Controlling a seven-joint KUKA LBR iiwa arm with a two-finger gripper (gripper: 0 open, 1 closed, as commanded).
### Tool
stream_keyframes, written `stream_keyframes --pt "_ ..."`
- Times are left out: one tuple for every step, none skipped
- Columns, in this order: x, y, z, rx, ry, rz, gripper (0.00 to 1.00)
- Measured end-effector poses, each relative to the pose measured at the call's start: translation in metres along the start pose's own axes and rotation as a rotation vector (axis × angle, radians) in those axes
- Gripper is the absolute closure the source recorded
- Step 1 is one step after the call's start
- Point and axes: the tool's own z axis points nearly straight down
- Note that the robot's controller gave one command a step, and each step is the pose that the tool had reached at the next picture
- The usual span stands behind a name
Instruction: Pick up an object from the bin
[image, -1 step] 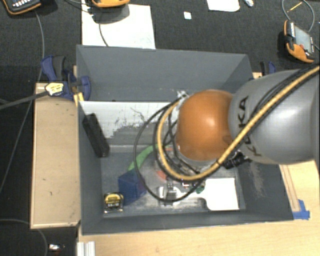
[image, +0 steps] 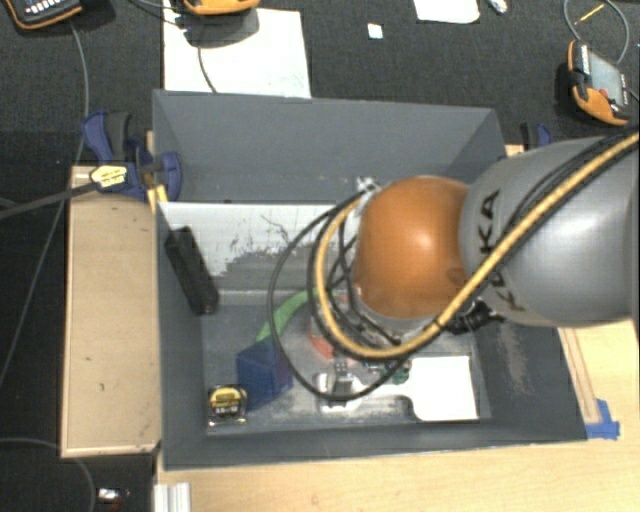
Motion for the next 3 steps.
stream_keyframes --pt "0.005 -0.076 0.117 -0.002 -0.009 -0.167 0.00" --pt "0.005 -0.090 0.067 -0.002 -0.011 -0.311 0.00" --pt "0.006 -0.086 0.087 -0.003 -0.001 -0.240 0.00"
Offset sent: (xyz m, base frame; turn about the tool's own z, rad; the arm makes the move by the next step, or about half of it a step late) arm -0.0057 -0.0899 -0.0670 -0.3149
